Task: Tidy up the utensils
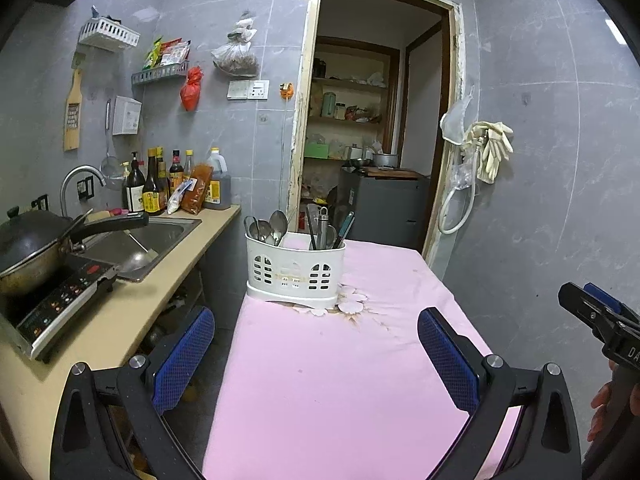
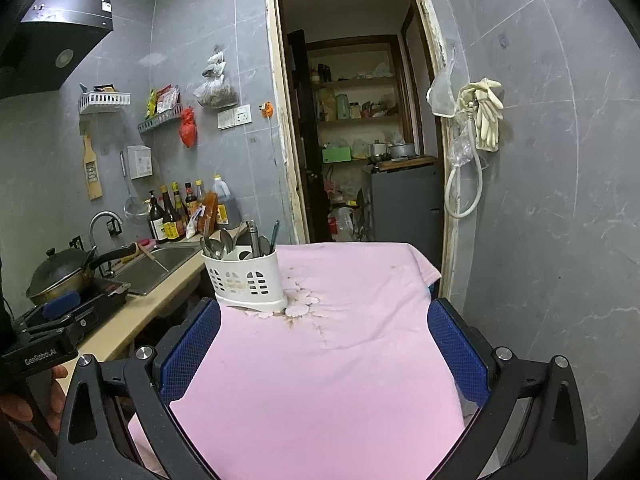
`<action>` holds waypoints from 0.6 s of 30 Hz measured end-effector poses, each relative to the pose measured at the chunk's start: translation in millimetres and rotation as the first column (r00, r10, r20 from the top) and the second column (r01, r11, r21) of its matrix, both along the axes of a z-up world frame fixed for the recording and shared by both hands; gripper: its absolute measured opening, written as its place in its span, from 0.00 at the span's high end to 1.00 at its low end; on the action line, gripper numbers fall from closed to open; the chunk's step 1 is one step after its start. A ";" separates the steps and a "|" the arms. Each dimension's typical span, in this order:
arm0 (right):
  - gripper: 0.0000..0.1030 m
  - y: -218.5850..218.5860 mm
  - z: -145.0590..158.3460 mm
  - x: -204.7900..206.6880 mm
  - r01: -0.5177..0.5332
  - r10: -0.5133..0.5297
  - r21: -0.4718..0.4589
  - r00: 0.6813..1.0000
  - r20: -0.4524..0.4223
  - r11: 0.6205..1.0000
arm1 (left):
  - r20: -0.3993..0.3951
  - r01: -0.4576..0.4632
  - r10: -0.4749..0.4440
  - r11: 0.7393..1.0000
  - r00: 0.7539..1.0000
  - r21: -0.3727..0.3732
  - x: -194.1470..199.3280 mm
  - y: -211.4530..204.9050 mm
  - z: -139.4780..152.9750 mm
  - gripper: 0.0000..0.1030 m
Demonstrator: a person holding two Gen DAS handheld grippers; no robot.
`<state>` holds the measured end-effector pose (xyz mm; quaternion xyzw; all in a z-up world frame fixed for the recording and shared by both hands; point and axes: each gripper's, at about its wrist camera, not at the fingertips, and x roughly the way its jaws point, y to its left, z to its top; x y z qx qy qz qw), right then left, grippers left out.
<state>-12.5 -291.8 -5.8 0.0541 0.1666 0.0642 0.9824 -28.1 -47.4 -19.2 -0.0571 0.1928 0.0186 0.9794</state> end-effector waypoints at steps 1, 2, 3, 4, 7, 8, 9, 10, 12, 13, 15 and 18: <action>0.01 0.6 0.5 0.0 0.001 -0.001 0.000 1.000 0.000 1.000 | 0.001 0.001 -0.001 1.000 1.000 -0.005 -0.5 -0.1 -0.4 0.01; 0.01 0.3 0.9 -0.1 0.003 -0.003 0.001 1.000 -0.001 1.000 | 0.002 0.001 -0.001 1.000 1.000 -0.006 -0.8 -0.5 -0.9 0.01; 0.01 0.1 0.6 -0.4 0.004 -0.004 0.001 1.000 -0.002 1.000 | 0.003 0.001 -0.001 1.000 1.000 -0.006 -1.3 -1.2 -1.3 0.01; 0.01 -0.4 0.4 -0.4 0.005 -0.005 0.003 1.000 -0.003 1.000 | 0.002 0.004 -0.004 1.000 1.000 -0.007 -1.3 -1.6 -1.5 0.01; 0.01 -1.8 0.3 0.4 0.005 -0.005 0.005 1.000 -0.005 1.000 | -0.001 0.006 -0.006 1.000 1.000 -0.006 -1.8 -1.9 -1.9 0.01; 0.01 -2.2 0.2 0.6 0.005 -0.005 0.007 1.000 -0.006 1.000 | -0.001 0.007 -0.007 1.000 1.000 -0.006 -2.0 -2.2 -2.0 0.01; 0.01 -2.5 0.2 0.5 0.005 -0.004 0.008 1.000 -0.007 1.000 | -0.002 0.008 -0.008 1.000 1.000 -0.005 -2.3 -2.9 -2.1 0.01; 0.01 -1.5 -0.1 -0.7 0.005 -0.005 0.008 1.000 -0.007 1.000 | -0.003 0.008 -0.008 1.000 1.000 -0.004 -2.6 -3.5 -2.4 0.01; 0.01 -1.5 -0.5 -1.6 0.005 -0.005 0.008 1.000 -0.009 1.000 | -0.005 0.008 -0.008 1.000 1.000 -0.003 -3.1 -3.8 -2.5 0.01; 0.01 -1.0 -0.3 -1.5 0.005 -0.005 0.007 1.000 -0.008 1.000 | -0.006 0.008 -0.008 1.000 1.000 -0.003 -2.8 -3.4 -2.6 0.01; 0.01 -1.4 -1.0 -1.6 0.004 -0.004 0.009 1.000 -0.010 1.000 | -0.008 0.007 -0.007 1.000 1.000 -0.004 -2.6 -3.3 -2.9 0.01; 0.01 -0.4 -1.4 -1.0 0.003 -0.003 0.008 1.000 -0.011 1.000 | -0.009 0.004 -0.004 1.000 1.000 -0.006 -2.5 -3.3 -3.2 0.01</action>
